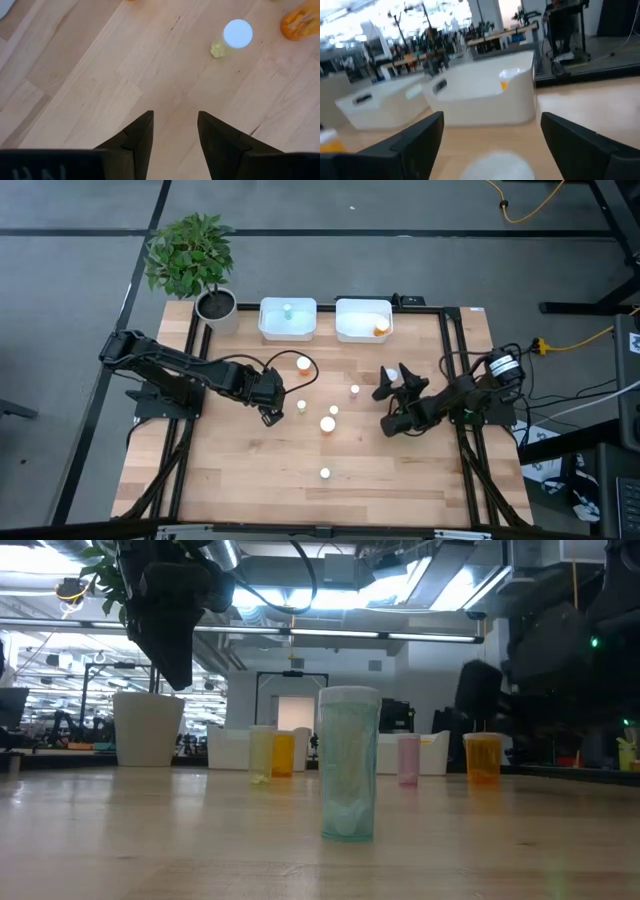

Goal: Pick and place medicine bottles into bin by pill shape (circle, oval)
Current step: Put the bottom right orange capsule bottle into the right white bin

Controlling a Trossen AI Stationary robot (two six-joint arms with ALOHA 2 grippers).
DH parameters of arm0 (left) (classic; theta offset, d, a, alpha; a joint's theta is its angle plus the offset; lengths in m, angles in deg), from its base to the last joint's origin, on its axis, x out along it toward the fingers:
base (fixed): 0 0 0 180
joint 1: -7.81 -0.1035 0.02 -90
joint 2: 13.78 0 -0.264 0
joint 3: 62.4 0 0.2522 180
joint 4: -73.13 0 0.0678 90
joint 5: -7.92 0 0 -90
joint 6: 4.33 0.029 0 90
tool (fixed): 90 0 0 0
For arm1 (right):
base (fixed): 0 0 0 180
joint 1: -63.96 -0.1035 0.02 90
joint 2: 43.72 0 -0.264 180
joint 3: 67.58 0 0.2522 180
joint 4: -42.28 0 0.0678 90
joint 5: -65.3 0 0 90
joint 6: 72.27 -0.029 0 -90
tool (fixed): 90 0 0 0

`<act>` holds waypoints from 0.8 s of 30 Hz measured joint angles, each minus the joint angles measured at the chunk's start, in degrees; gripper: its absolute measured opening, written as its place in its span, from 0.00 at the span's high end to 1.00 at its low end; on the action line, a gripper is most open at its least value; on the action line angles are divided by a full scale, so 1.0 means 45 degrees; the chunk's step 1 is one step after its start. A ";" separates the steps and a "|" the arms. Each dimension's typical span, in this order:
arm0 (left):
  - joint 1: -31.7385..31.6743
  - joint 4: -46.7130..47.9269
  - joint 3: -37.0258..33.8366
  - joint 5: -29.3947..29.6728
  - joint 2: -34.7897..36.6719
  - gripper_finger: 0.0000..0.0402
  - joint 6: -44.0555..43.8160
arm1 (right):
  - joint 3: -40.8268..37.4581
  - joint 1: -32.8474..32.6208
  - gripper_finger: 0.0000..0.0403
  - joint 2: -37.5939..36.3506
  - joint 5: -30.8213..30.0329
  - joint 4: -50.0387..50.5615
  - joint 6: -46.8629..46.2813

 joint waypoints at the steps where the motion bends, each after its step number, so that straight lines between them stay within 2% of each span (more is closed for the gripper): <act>1: 0.0000 0.0000 0.0000 0.0000 0.0005 0.63 0.0000 | 0.0000 -0.0003 0.17 -0.0230 0.0007 0.0071 0.0007; 6: 0.0022 0.0000 0.0000 -0.0044 0.0000 0.63 -0.0001 | 0.0000 -0.0043 0.18 -0.1761 0.0234 0.0184 0.0563; 10: 0.0024 0.0000 0.0000 -0.0049 0.0000 0.63 0.0000 | 0.0001 -0.0101 0.18 -0.4049 0.1175 0.0181 0.2775; 16: 0.0024 0.0000 0.0000 -0.0049 0.0000 0.63 0.0000 | 0.0399 0.0802 0.18 -0.8103 0.5168 0.0154 0.7491; 20: 0.0024 0.0002 0.0000 -0.0049 0.0002 0.63 0.0000 | 0.0954 0.2197 0.18 -1.0059 0.7811 0.1972 0.7399; 24: 0.0024 0.0000 0.0000 -0.0048 0.0000 0.63 0.0000 | 0.2464 0.3587 0.18 -1.0961 1.0616 0.6626 0.6287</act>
